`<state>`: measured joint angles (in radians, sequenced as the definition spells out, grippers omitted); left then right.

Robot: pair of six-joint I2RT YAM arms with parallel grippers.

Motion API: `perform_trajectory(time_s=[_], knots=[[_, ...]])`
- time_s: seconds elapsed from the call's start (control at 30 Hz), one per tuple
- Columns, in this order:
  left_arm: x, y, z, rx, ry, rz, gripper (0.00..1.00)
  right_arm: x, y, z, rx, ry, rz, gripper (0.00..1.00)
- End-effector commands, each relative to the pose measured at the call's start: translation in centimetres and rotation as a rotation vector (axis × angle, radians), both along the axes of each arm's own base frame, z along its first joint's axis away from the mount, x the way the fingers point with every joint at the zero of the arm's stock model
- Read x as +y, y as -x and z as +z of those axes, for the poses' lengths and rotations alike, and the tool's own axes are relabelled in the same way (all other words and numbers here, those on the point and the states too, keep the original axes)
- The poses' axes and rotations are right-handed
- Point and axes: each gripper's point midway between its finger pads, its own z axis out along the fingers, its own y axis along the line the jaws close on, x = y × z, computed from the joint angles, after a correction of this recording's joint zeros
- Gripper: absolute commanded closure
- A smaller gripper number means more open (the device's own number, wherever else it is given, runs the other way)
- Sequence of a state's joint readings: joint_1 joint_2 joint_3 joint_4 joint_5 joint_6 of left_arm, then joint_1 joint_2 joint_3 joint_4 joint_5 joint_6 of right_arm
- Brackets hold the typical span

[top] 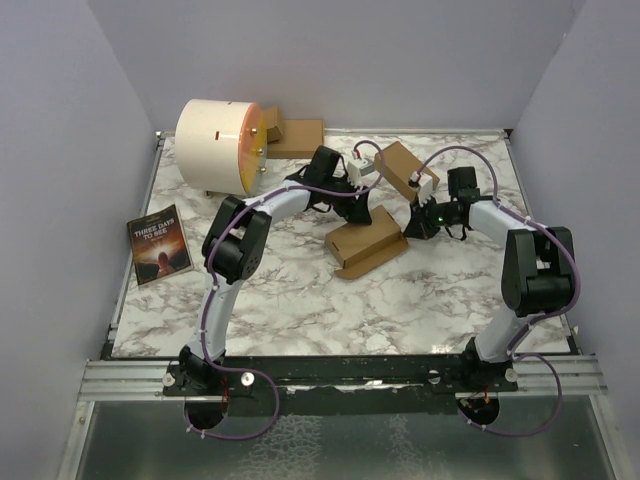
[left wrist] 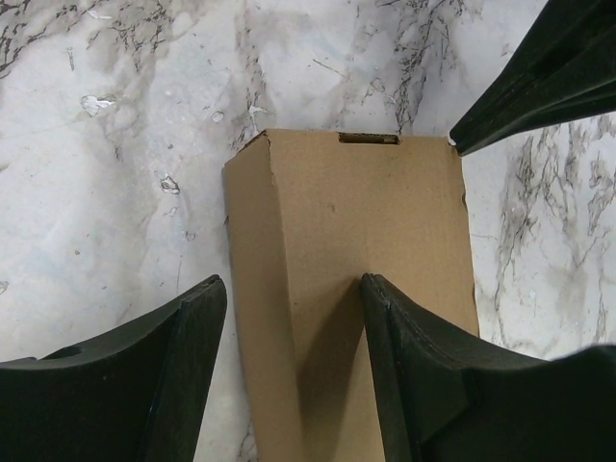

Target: Fold the paper box

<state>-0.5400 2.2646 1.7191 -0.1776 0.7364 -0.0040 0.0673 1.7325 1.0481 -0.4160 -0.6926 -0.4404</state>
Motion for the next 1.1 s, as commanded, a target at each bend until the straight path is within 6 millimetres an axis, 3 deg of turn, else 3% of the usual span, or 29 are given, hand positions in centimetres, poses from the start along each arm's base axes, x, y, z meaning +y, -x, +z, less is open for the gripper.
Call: perform_trajectory(time_s=[0.0,0.27,0.37,0.6,0.73,1.07], knots=[[-0.2,1.9,-2.5,0.056,-0.039,-0.063,0.4,0.7,-2.4,2.3,-0.079,-0.011,-0.008,0.99],[-0.2,1.8,-2.8,0.056,-0.047,-0.06,0.4,1.0,-2.2,1.8,-0.064,-0.006,-0.004,0.98],[-0.1,1.7,-2.9,0.058,-0.053,-0.056,0.4,1.0,-1.8,2.6,-0.082,-0.009,0.003,0.97],[0.0,1.6,-3.2,0.062,-0.065,-0.05,0.4,-0.4,0.0,4.1,-0.111,-0.062,0.028,0.8],[-0.1,1.5,-3.2,0.063,-0.064,-0.05,0.4,-1.1,0.7,2.9,-0.087,-0.056,0.031,0.73],[-0.1,1.5,-3.2,0.064,-0.062,-0.052,0.39,-1.3,1.6,-0.7,0.026,-0.041,0.021,0.71]])
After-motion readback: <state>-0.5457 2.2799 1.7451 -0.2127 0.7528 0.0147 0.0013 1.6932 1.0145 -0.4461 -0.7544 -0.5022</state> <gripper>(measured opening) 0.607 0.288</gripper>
